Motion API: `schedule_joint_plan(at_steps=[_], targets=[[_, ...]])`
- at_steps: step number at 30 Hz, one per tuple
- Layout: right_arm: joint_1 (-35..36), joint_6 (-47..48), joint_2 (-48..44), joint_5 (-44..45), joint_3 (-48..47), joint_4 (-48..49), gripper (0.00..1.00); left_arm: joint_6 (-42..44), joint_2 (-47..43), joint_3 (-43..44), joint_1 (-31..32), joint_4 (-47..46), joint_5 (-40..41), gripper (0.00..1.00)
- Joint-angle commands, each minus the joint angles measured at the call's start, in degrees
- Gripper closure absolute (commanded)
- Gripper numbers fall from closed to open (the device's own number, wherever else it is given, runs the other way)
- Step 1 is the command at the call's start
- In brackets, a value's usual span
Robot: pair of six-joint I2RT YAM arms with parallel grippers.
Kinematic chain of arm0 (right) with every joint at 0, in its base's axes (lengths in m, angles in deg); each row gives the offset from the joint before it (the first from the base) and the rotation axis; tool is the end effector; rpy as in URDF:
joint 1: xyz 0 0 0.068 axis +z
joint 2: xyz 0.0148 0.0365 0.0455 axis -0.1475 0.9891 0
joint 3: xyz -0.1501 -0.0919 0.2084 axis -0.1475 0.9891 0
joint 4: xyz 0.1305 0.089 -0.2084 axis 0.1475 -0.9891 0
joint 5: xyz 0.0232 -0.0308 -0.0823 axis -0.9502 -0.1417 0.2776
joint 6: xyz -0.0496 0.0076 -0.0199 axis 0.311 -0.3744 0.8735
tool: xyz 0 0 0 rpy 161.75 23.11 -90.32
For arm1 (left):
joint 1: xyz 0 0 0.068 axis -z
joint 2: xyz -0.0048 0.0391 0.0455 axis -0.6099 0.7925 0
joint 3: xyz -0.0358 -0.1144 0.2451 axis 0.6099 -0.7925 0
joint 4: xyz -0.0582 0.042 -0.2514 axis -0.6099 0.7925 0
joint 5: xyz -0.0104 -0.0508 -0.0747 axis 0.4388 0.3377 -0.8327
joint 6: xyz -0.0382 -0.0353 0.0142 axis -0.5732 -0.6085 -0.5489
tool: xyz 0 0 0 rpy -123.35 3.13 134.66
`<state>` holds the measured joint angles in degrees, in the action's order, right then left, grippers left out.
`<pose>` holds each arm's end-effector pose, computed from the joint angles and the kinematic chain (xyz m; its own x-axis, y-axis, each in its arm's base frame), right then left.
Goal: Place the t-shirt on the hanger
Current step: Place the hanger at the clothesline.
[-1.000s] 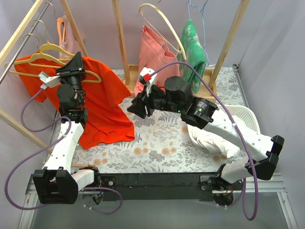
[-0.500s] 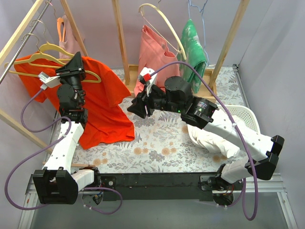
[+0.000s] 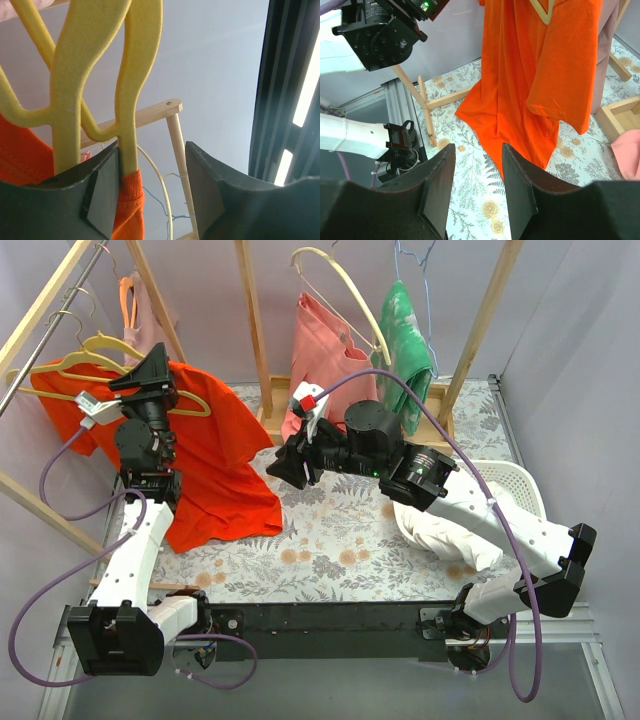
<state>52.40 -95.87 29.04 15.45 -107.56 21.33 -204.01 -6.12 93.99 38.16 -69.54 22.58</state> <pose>0.1510 0.2828 0.4603 -0.1732 -0.0505 -0.9836 -0.9248 0.3518 0.1448 0.2471 0.0067 0.4135 0.0367 -0.8738 0.4849 0.4543 -0.4176 -0.7869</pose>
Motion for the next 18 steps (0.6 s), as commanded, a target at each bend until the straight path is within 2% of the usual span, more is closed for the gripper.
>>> schedule_joint_plan(at_steps=[1, 10, 17, 18], targets=[[0.38, -0.01, -0.92, 0.0, -1.17, 2.32, 0.5, -35.87, -1.68, 3.1, -0.49, 5.46, -0.63, 0.45], [0.38, 0.26, -1.36, -0.43, -0.73, 2.85, 0.51, -27.96, -4.66, 7.41, -0.49, 19.87, -1.6, 0.29], [0.29, 0.43, -0.57, -1.92, -1.87, 3.99, 0.5, -20.76, -5.29, 9.69, -0.49, 25.85, -4.23, 0.19], [0.29, 0.61, 0.04, -2.01, -2.22, 3.99, 0.5, -19.7, -5.37, 9.96, -0.49, 26.29, -4.76, 0.15]])
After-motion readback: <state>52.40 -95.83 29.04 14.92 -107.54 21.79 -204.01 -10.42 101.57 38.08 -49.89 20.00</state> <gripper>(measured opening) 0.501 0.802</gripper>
